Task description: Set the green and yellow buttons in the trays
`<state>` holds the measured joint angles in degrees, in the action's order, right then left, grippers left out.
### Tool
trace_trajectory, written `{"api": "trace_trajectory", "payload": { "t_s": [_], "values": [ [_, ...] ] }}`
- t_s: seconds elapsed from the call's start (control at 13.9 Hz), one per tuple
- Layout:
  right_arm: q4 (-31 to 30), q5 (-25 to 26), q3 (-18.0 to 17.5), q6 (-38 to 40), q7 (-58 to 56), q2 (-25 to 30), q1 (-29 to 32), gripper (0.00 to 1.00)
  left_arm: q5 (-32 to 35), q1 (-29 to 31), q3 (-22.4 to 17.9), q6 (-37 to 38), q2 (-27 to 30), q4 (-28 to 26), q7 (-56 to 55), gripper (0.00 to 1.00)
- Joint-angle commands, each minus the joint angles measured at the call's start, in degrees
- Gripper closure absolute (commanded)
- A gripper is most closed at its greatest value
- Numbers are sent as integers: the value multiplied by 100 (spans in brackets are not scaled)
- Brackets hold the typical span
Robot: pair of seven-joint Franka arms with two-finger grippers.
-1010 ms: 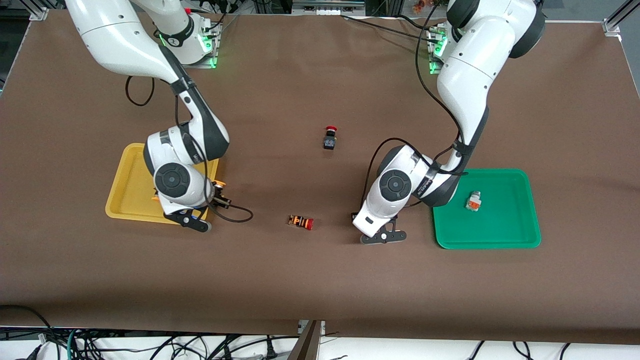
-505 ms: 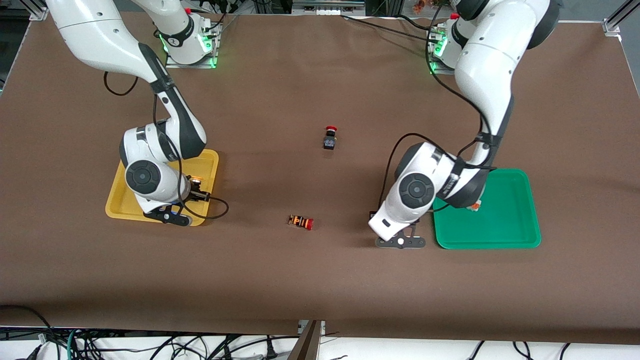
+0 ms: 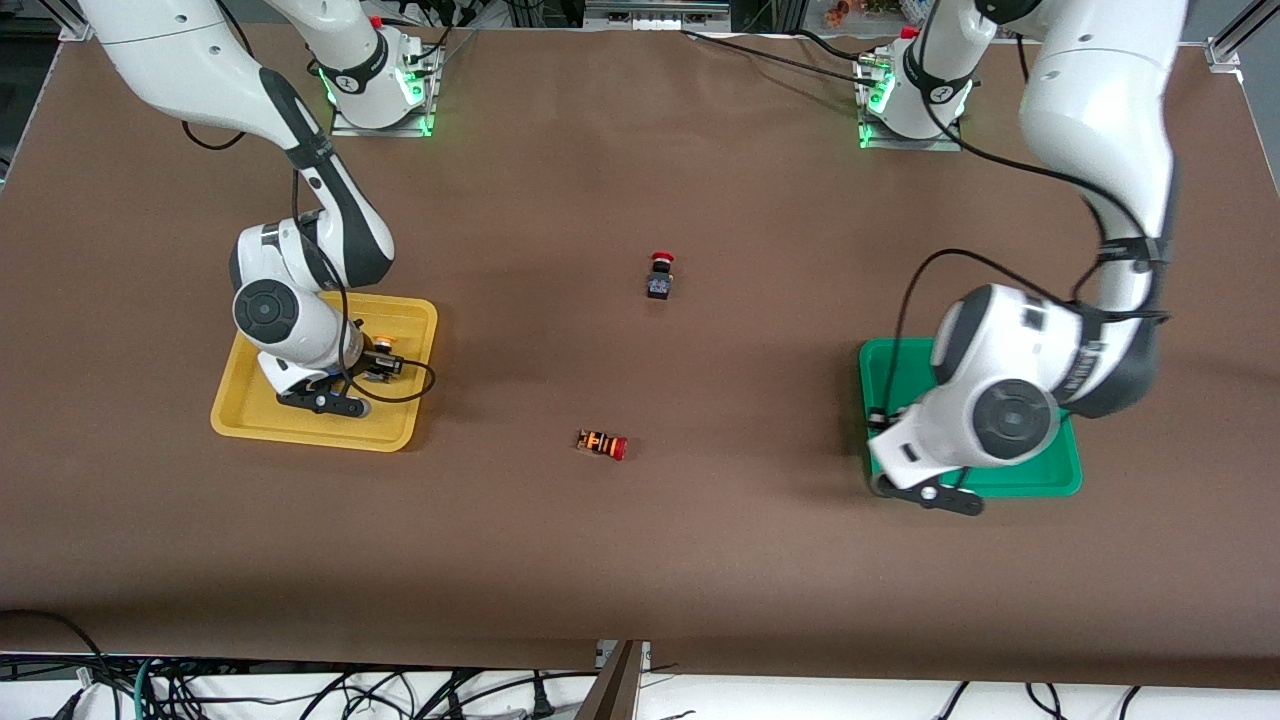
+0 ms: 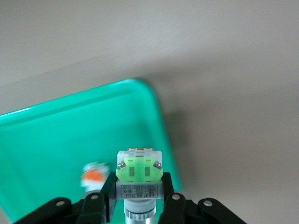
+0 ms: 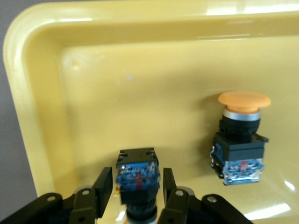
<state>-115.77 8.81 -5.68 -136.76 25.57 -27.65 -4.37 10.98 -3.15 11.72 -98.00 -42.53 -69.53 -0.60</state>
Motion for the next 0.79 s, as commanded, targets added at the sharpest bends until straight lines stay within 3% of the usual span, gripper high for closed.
{"api": "trace_trajectory", "payload": {
  "t_s": [0.0, 0.29, 0.5, 0.72],
  "values": [
    [-184, 15, 49, -62, -122, 373, 60, 1, 9, 691, 76, 62, 420, -622, 1059, 100],
    [158, 15, 58, 507, -158, 908, 60, 1, 53, 1307, 76, -323, 464, -1139, 2071, 100],
    [1245, 7, 32, 2051, -376, 1024, 60, 1, 89, 1905, 76, -1858, 640, -2219, 3089, 100],
    [2266, -474, 67, 3039, -1034, 989, 103, 1, 97, 2073, 67, -2565, 597, -2626, 3347, 100]
  ]
}}
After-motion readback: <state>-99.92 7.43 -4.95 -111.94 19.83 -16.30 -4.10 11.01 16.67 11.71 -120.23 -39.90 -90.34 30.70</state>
